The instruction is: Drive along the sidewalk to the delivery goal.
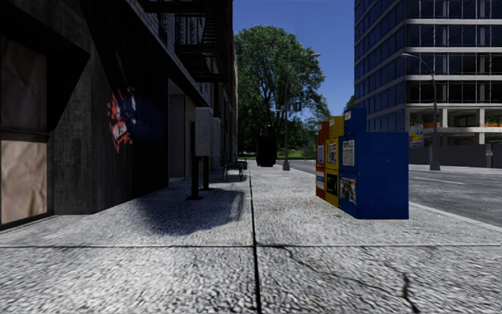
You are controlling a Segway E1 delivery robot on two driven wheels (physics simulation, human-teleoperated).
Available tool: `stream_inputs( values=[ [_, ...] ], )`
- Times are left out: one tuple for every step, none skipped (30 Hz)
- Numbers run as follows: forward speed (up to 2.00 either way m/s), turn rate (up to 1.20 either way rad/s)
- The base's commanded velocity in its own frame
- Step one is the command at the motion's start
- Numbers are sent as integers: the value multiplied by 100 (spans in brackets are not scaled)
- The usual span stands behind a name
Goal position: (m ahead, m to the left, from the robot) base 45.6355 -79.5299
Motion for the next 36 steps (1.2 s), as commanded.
stream_inputs(
  values=[
    [200, -28],
    [200, -34],
    [200, -36],
    [200, -36],
    [200, -36],
    [200, -36],
    [200, -36],
    [200, -36],
    [200, -34],
    [200, -34],
    [200, -33],
    [200, -31],
    [200, -15],
    [200, 0],
    [200, 0],
    [200, 0],
    [200, 0],
    [200, 0],
    [200, 0],
    [200, 0],
    [200, 0],
    [200, 0],
    [200, 0],
    [200, 0],
    [200, 0],
    [200, 0],
    [200, 0],
    [200, 0],
    [200, 0],
    [200, 0],
    [200, 0],
    [200, 0],
    [200, 0],
    [200, 0],
    [200, 0],
    [200, 0]
  ],
)
